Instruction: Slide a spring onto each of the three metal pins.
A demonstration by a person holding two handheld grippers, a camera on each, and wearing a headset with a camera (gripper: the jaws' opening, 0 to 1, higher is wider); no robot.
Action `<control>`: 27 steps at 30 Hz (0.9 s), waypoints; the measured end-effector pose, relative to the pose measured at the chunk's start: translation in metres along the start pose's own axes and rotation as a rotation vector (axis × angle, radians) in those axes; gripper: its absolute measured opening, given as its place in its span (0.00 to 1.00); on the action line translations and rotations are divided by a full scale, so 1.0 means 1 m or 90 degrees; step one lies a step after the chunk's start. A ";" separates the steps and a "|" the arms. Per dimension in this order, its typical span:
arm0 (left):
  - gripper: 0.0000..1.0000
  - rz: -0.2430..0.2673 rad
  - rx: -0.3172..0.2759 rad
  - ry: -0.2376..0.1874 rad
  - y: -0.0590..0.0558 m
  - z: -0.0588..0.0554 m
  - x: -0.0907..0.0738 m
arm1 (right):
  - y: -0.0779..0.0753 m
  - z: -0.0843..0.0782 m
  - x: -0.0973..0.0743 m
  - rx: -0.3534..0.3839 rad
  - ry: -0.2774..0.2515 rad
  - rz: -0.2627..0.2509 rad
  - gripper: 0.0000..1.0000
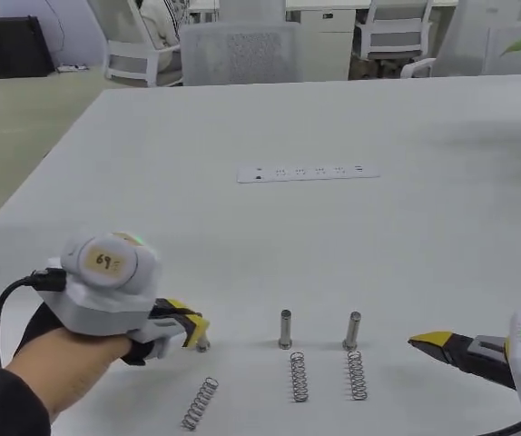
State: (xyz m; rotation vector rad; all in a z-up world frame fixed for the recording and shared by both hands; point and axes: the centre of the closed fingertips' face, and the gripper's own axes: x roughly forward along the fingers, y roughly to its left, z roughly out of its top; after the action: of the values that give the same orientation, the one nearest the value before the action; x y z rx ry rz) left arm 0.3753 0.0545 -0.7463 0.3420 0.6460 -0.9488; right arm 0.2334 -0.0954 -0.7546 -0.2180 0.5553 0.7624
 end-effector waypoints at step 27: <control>0.12 -0.009 0.013 -0.026 -0.004 0.005 0.000 | 0.001 0.000 0.000 -0.003 0.002 0.001 0.84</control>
State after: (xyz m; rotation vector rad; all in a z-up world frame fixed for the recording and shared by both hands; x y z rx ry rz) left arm 0.3738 0.0498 -0.7421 0.3353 0.6021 -0.9741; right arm 0.2329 -0.0949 -0.7543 -0.2225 0.5564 0.7649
